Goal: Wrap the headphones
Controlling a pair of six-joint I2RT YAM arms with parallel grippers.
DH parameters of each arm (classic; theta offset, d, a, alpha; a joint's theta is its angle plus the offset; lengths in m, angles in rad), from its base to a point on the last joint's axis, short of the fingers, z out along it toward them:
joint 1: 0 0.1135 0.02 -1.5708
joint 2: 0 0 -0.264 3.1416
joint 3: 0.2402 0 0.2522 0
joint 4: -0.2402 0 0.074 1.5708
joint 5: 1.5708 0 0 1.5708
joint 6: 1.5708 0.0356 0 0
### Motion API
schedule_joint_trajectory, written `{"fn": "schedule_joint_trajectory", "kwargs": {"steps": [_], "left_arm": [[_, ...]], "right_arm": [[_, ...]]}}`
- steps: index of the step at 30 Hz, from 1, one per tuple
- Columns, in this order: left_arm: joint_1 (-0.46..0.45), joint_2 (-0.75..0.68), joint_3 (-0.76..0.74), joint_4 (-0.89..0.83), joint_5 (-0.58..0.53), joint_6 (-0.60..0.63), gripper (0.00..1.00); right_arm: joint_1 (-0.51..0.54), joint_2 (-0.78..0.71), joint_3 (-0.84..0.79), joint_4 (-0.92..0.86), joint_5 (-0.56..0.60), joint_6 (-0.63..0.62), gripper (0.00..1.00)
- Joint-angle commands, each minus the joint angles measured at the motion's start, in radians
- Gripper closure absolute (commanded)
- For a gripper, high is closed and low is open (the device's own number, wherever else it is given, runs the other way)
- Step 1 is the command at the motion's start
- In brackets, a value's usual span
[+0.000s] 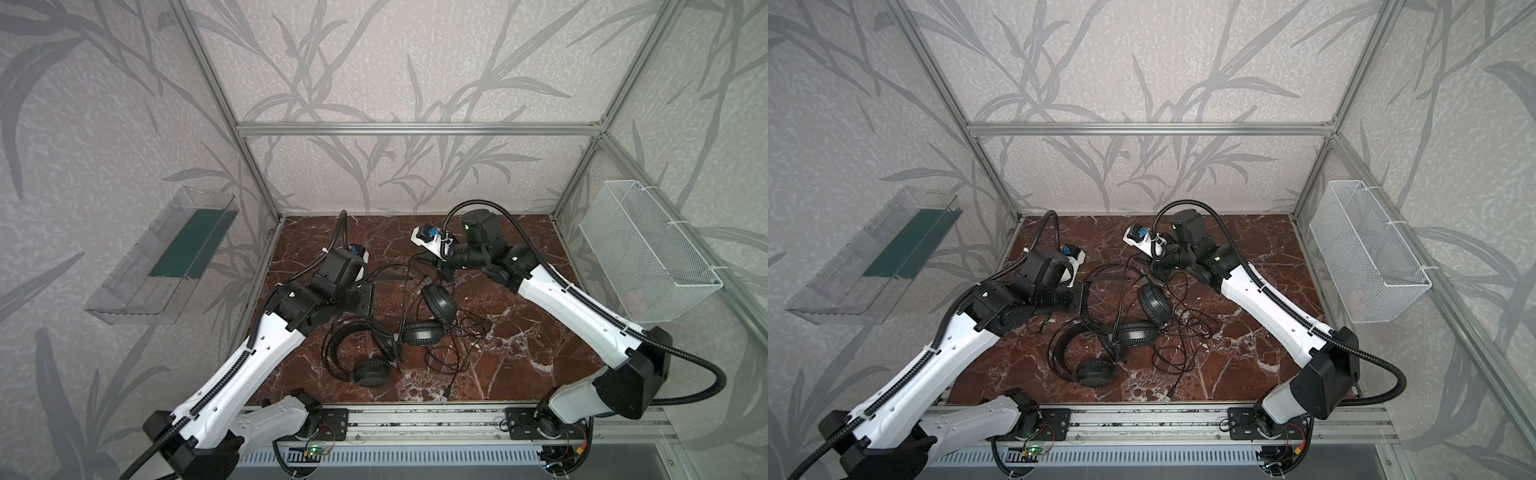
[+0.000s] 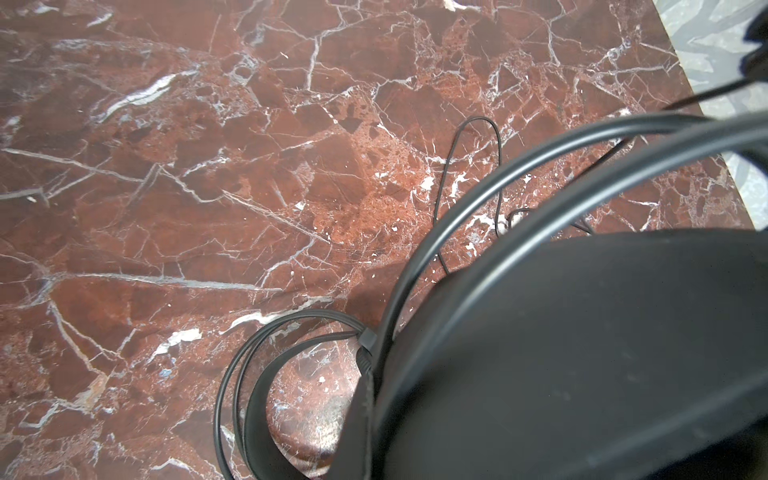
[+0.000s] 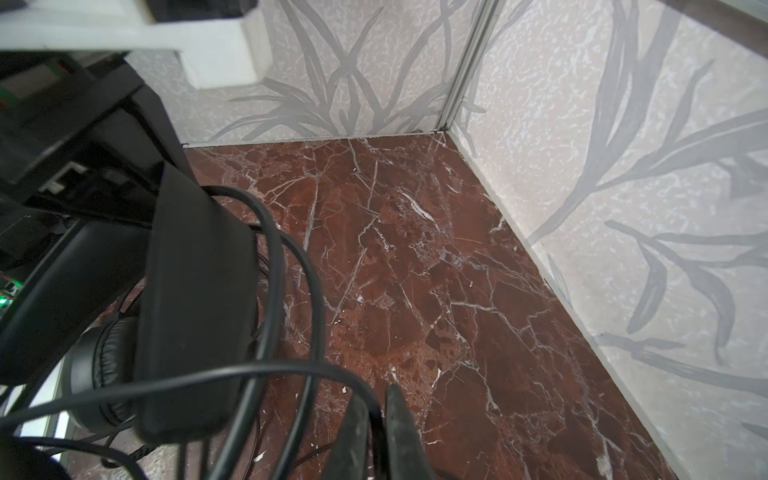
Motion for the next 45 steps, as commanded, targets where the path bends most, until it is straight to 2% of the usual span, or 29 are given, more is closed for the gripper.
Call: {"fn": "schedule_joint_trajectory", "kwargs": {"steps": [1,10,13,18,23,26,30,40,45], "left_arm": [[0.004,-0.018,0.050,-0.024,0.000,-0.036,1.00],[0.035,-0.016,0.106,-0.049,-0.059,-0.062,1.00],[0.054,-0.015,0.125,-0.040,-0.019,-0.075,1.00],[0.089,-0.002,0.157,-0.040,0.082,-0.089,1.00],[0.105,0.002,0.165,-0.020,0.171,-0.113,1.00],[0.118,0.003,0.172,-0.021,0.175,-0.132,1.00],[0.158,-0.002,0.179,-0.026,0.192,-0.159,1.00],[0.214,0.038,0.227,-0.048,0.243,-0.220,1.00],[0.245,0.059,0.261,-0.073,0.277,-0.254,1.00]], "right_arm": [[-0.040,-0.021,-0.016,0.093,0.030,0.063,0.80],[-0.120,-0.084,-0.126,0.265,-0.013,0.223,0.62],[-0.121,-0.055,-0.138,0.252,-0.051,0.237,0.60],[-0.128,-0.039,-0.171,0.303,-0.017,0.297,0.55],[-0.129,0.024,-0.108,0.222,-0.037,0.306,0.53],[-0.128,0.013,-0.148,0.273,-0.035,0.337,0.52],[-0.128,-0.005,-0.204,0.341,-0.020,0.393,0.45],[-0.129,0.034,-0.301,0.446,-0.025,0.542,0.41],[-0.130,0.046,-0.378,0.509,0.015,0.564,0.40]]}}
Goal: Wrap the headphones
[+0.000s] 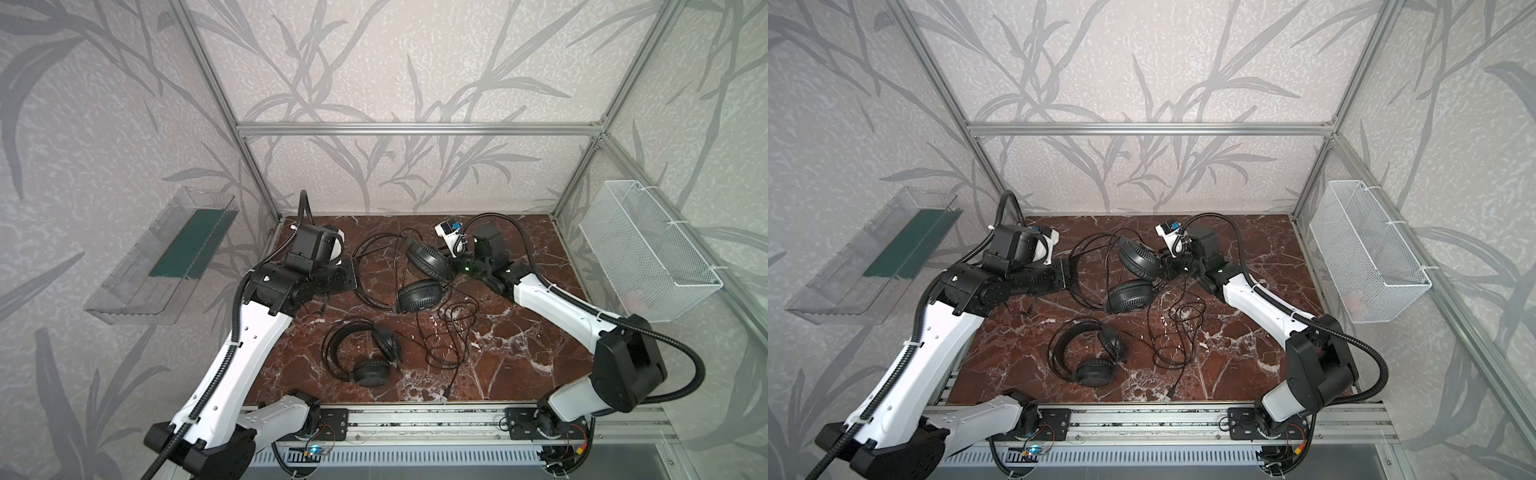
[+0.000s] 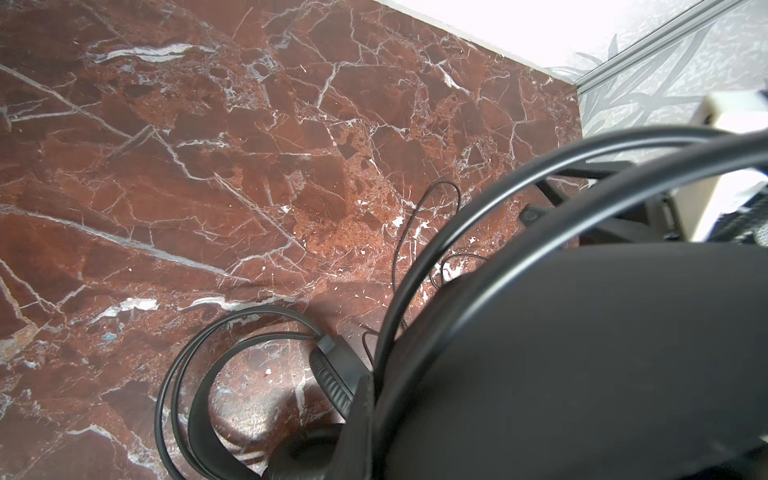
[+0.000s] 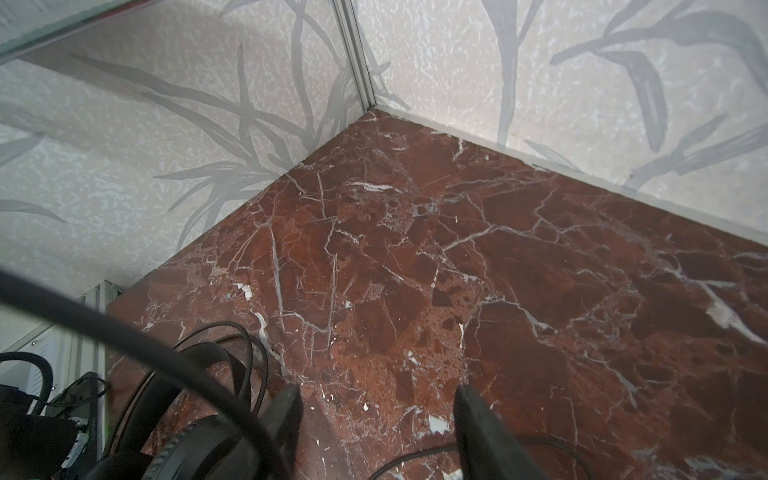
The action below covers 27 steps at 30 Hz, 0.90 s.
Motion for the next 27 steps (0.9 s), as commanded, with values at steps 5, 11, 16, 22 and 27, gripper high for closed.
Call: {"fn": "schedule_joint_trajectory", "kwargs": {"steps": [5,11,16,22,27], "left_arm": [[0.101,0.009,0.050,0.030,0.144,-0.116,1.00],[0.202,0.025,0.040,0.068,0.228,-0.181,1.00],[0.231,0.038,0.028,0.098,0.270,-0.219,1.00],[0.271,0.030,0.018,0.107,0.263,-0.243,1.00],[0.317,0.028,0.004,0.125,0.253,-0.284,1.00]], "right_arm": [[-0.005,0.013,-0.074,0.071,0.074,0.057,0.40],[-0.005,-0.022,-0.167,0.122,0.111,0.107,0.39],[-0.005,-0.047,-0.247,0.131,0.118,0.128,0.38],[-0.004,-0.092,-0.392,0.196,0.175,0.193,0.38],[0.004,-0.136,-0.456,0.207,0.206,0.236,0.42]]}}
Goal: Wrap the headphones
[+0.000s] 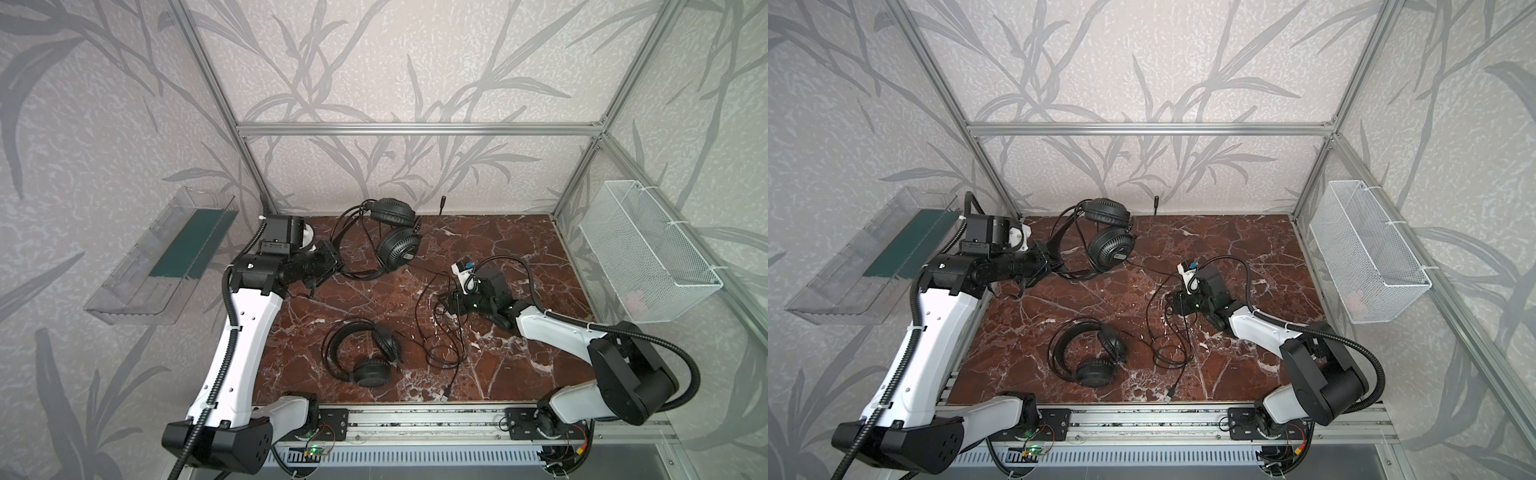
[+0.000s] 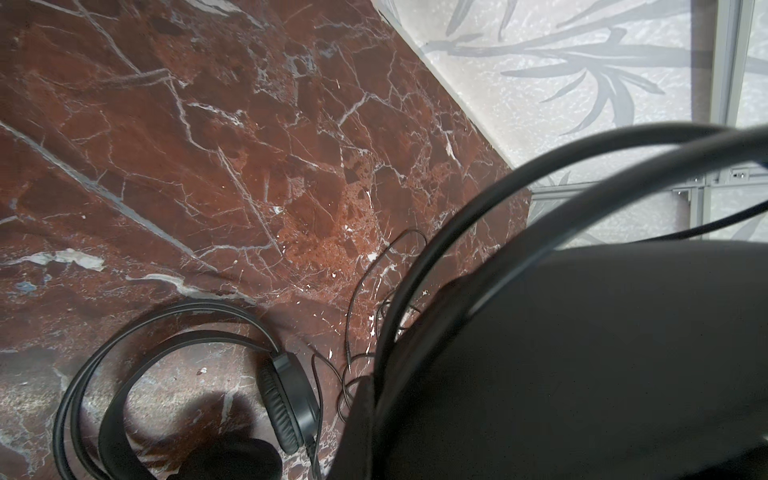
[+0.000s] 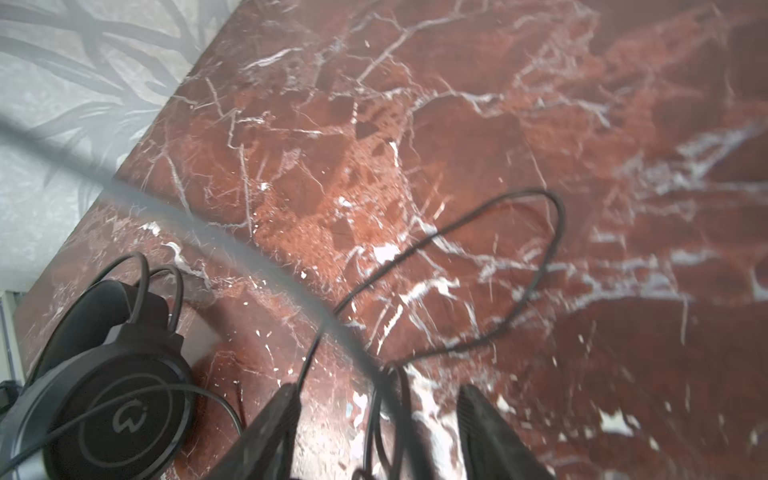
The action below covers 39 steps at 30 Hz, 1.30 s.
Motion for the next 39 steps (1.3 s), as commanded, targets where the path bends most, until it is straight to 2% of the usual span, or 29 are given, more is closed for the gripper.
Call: {"fn": "schedule_joint_trajectory", "kwargs": {"steps": [1,5,10,11,15,18,23,29,39], "left_arm": [[0.029,-0.024,-0.011,0.087,0.038,-0.072,1.00],[0.040,-0.023,-0.033,0.124,0.039,-0.100,1.00],[0.044,-0.008,-0.035,0.136,0.041,-0.113,1.00],[0.044,-0.009,-0.036,0.139,0.042,-0.115,1.00],[0.044,-0.013,-0.041,0.142,0.044,-0.111,1.00],[0.044,-0.016,-0.052,0.144,0.044,-0.114,1.00],[0.044,-0.016,-0.072,0.165,0.063,-0.129,1.00],[0.044,-0.023,-0.071,0.173,0.081,-0.128,1.00],[0.045,-0.035,-0.092,0.213,0.130,-0.139,1.00]], "right_arm": [[0.011,-0.053,-0.028,0.052,0.042,0.045,0.44],[0.034,-0.066,-0.051,0.054,0.051,0.047,0.62],[0.076,-0.092,-0.068,0.040,0.089,0.025,0.65],[0.078,-0.100,-0.067,0.033,0.098,0.022,0.64],[0.073,-0.149,-0.042,-0.027,0.190,0.067,0.41],[0.028,-0.136,-0.003,0.001,0.151,0.106,0.37],[0.024,0.044,0.186,-0.040,0.073,0.094,0.37],[0.058,0.254,0.301,0.098,-0.067,0.132,0.37],[0.189,0.531,0.529,0.123,-0.084,0.049,0.36]]}}
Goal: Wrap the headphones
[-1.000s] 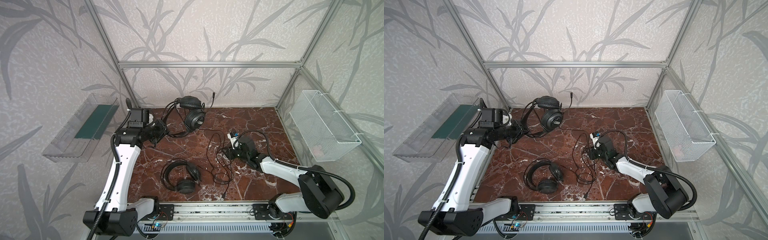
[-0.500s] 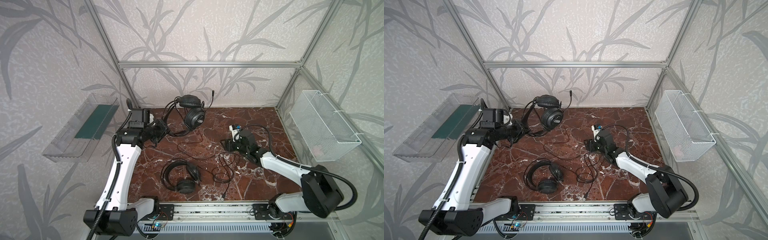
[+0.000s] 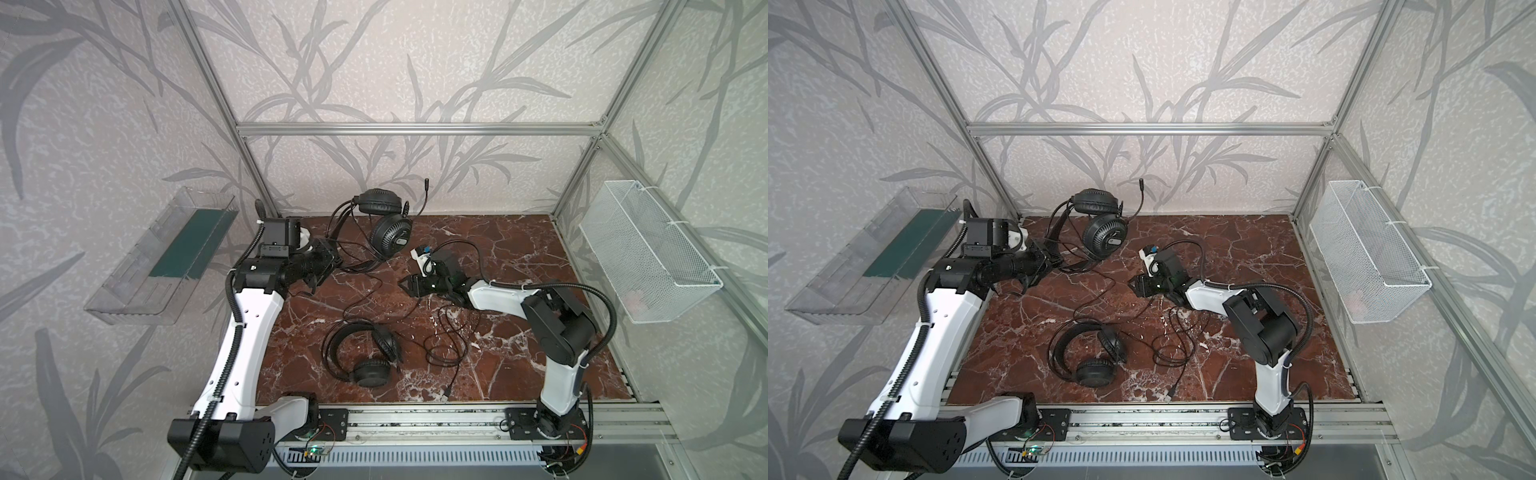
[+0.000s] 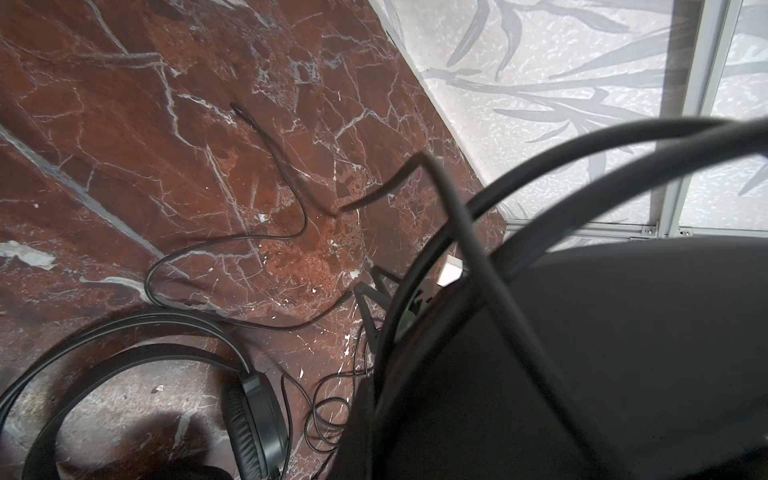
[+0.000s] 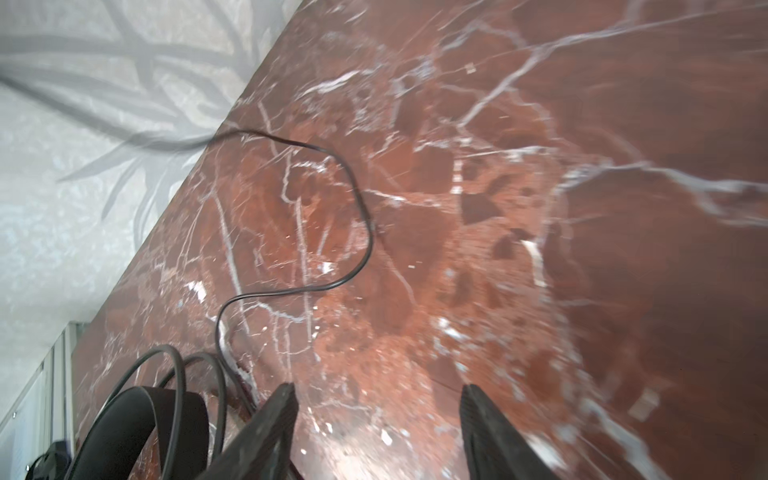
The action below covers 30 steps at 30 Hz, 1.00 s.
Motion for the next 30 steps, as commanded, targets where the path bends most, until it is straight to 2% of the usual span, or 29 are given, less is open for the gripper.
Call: {"fn": "schedule_joint_trajectory", "kwargs": {"steps": [1,6,10,13,14,16,18,20,23,30], "left_arm": [[0.004,-0.028,0.015,0.074,0.078,-0.023,1.00],[0.002,-0.009,0.061,-0.025,0.060,0.031,1.00],[-0.009,0.000,0.065,-0.054,0.086,0.047,1.00],[-0.023,0.003,0.066,-0.077,0.097,0.060,1.00],[-0.028,0.005,0.067,-0.084,0.099,0.063,1.00],[-0.040,0.007,0.068,-0.089,0.107,0.066,1.00],[-0.053,0.013,0.075,-0.093,0.121,0.068,1.00],[-0.067,0.022,0.088,-0.105,0.118,0.075,1.00],[-0.087,0.029,0.108,-0.118,0.103,0.087,1.00],[-0.126,0.044,0.134,-0.120,0.094,0.083,1.00]], "right_arm": [[0.035,0.046,0.068,0.047,-0.022,-0.055,0.36],[0.048,0.053,0.090,0.073,-0.007,-0.106,0.35],[0.053,0.026,0.042,0.243,-0.004,-0.132,0.33],[0.054,0.041,-0.034,0.546,-0.004,-0.130,0.31],[0.055,0.064,-0.064,0.687,-0.010,-0.111,0.21],[0.056,0.101,-0.093,0.848,-0.025,-0.083,0.17],[0.060,0.127,-0.069,0.845,-0.056,-0.084,0.14],[0.082,0.134,-0.069,0.851,-0.034,-0.137,0.13],[0.086,0.140,-0.069,0.877,-0.014,-0.138,0.13],[0.097,0.196,0.040,0.792,-0.055,-0.164,0.17]]}}
